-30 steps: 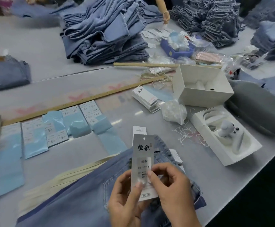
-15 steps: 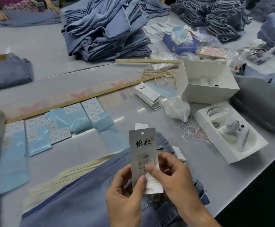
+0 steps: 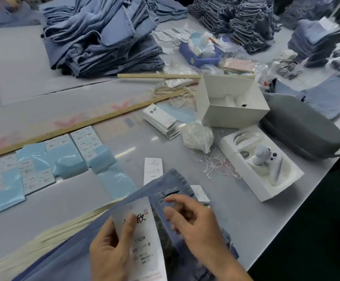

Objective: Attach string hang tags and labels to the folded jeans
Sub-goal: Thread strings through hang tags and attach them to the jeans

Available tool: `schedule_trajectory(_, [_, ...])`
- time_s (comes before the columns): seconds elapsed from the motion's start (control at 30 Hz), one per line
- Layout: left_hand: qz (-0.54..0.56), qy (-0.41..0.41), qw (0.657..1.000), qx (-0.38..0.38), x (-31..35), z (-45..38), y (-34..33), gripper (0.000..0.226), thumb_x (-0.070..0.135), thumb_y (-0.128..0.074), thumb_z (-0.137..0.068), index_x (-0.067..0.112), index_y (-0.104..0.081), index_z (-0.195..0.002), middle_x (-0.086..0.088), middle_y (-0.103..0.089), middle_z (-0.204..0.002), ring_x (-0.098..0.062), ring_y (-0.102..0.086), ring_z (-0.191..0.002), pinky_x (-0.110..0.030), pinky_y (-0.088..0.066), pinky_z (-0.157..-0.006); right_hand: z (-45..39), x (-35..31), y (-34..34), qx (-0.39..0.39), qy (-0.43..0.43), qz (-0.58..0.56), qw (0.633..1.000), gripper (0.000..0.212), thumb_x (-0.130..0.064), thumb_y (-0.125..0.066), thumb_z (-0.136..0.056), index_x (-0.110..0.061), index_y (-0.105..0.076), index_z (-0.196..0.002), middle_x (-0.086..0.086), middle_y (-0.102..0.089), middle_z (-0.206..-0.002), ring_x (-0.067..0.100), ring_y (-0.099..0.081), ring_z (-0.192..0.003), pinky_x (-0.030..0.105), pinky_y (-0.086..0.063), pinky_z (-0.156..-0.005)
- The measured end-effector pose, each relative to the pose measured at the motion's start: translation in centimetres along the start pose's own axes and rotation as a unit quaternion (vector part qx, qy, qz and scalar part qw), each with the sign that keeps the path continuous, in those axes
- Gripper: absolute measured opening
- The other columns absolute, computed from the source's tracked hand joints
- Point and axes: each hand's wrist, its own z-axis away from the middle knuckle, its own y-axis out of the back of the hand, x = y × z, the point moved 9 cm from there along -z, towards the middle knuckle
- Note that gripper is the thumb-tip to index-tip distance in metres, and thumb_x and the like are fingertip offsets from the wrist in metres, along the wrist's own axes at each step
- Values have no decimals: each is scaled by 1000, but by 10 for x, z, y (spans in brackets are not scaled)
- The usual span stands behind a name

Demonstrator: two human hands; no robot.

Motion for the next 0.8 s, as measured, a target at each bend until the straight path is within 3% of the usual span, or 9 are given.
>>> schedule_trajectory(0.1, [9,7,999,39,2,-11,-2,22,36,-63,-81,35,-77,-64,20,-72,-63,13,-63,-59,-3,-45,-51,-46,28,77,194,37,53,979,8,-33,-70,-91,-31,-73,-99,-8,-73,-81,10,-69,-73,24,-57,-68])
schedule_trajectory(0.2, [1,7,998,55,-4,-17,-7,23,49,-60,-80,32,-73,-73,21,-71,-62,13,-62,-56,-5,-46,-47,-88,91,134,301,-49,108,946,9,-9,-66,-93,-16,-72,-90,0,-71,-83,23,-68,-82,32,-54,-75])
schedule_trajectory(0.3, [-25,-4,1000,13,-9,-20,-27,20,41,-64,-84,32,-78,-73,15,-74,-65,9,-64,-54,-6,-46,-47,-118,153,148,273,-127,197,933,6,-10,-66,-90,-13,-69,-86,7,-67,-90,27,-63,-84,36,-50,-76])
schedule_trajectory(0.47, [-45,27,996,-76,-42,-29,-50,18,5,-63,-95,19,-74,-99,-14,-73,-64,-13,-65,-49,-15,-49,-46,-139,204,144,242,-162,237,927,5,-9,-66,-89,-13,-67,-85,4,-65,-93,23,-62,-86,29,-41,-69])
schedule_trajectory(0.57, [-47,24,995,-83,-53,-31,-53,19,2,-64,-95,18,-73,-96,-14,-74,-66,-14,-67,-48,-16,-50,-46,-142,207,142,249,-161,249,922,10,-9,-62,-91,-12,-64,-83,3,-63,-92,20,-57,-83,28,-37,-69])
schedule_trajectory(0.67, [-30,24,996,-81,-58,-33,-52,24,7,-64,-94,29,-74,-90,-14,-74,-67,-15,-67,-48,-17,-50,-45,-136,200,142,233,-154,266,923,10,-7,-58,-92,-10,-64,-85,3,-61,-93,19,-53,-81,29,-37,-69])
schedule_trajectory(0.8, [-15,31,996,-77,-61,-35,-49,26,8,-65,-93,32,-74,-89,-14,-75,-68,-21,-71,-54,-22,-53,-46,-80,211,144,232,-176,275,916,9,-9,-60,-93,-14,-65,-87,1,-63,-92,20,-58,-83,27,-39,-66])
